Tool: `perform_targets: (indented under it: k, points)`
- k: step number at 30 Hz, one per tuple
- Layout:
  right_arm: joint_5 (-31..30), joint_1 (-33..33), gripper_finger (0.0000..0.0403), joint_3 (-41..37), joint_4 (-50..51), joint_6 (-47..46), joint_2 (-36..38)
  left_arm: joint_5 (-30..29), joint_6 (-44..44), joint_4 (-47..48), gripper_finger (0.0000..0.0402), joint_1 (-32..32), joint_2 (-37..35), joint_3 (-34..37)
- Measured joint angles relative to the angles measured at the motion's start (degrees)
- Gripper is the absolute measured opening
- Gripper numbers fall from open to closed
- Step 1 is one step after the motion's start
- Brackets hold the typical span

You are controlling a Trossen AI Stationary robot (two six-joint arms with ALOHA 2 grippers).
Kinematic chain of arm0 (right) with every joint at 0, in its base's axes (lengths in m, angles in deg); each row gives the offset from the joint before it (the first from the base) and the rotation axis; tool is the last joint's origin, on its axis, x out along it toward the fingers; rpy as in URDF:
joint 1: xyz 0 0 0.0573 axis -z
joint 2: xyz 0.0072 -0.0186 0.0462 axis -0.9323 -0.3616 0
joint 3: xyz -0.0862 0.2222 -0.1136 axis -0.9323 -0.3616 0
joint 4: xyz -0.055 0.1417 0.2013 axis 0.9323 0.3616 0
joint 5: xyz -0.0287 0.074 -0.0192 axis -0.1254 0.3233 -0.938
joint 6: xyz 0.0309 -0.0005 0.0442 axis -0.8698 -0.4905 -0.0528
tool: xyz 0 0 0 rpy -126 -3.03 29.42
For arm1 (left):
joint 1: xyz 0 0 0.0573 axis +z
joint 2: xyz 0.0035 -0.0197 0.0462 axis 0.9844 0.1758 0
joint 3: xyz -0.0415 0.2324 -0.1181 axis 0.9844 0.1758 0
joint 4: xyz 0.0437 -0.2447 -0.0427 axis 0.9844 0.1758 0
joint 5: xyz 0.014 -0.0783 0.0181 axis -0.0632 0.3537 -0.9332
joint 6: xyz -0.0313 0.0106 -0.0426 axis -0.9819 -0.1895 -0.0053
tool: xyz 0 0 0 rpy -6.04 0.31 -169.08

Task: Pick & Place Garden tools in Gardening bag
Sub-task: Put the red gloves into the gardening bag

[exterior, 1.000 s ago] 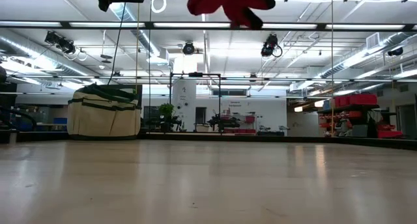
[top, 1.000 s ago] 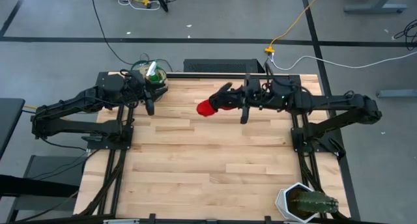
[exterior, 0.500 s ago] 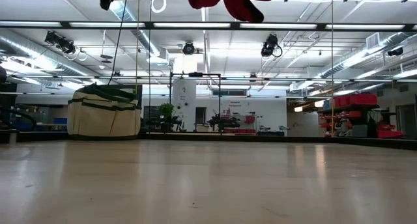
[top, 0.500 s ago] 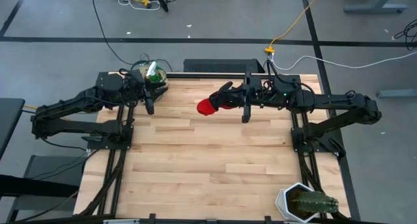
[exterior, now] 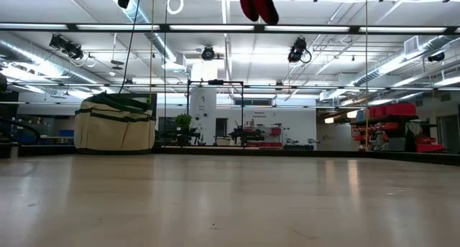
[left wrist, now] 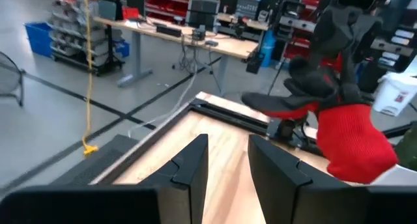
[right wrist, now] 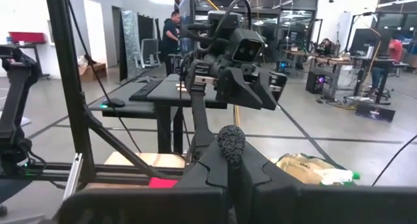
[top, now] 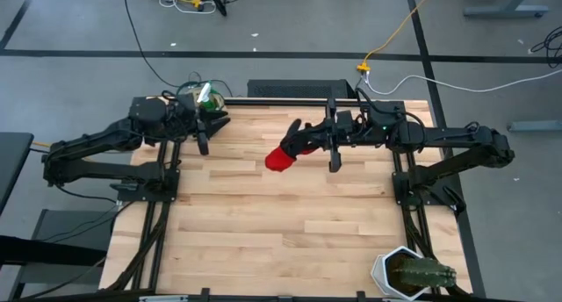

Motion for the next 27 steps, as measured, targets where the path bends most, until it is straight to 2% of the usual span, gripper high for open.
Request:
perform_targets:
  k: [7, 18, 22, 27]
  points:
    - [0.2, 0.0, 0.0002, 0.0, 0.0, 0.0, 0.0, 5.3, -0.8, -3.1, 0.0115, 0.0, 3.9, 0.0]
    - [0.2, 0.0, 0.0002, 0.0, 0.0, -0.5, 0.0, 7.2, -3.8, -12.6, 0.0118, 0.0, 10.9, 0.0]
    - [0.2, 0.0, 0.0002, 0.0, 0.1, -0.6, 0.0, 8.6, -4.8, -15.5, 0.0146, 0.0, 12.8, 0.0]
    - [-0.7, 0.0, 0.0002, 0.0, 1.3, -0.6, 0.0, 9.3, -7.4, -18.6, 0.0210, 0.0, 14.6, 0.0]
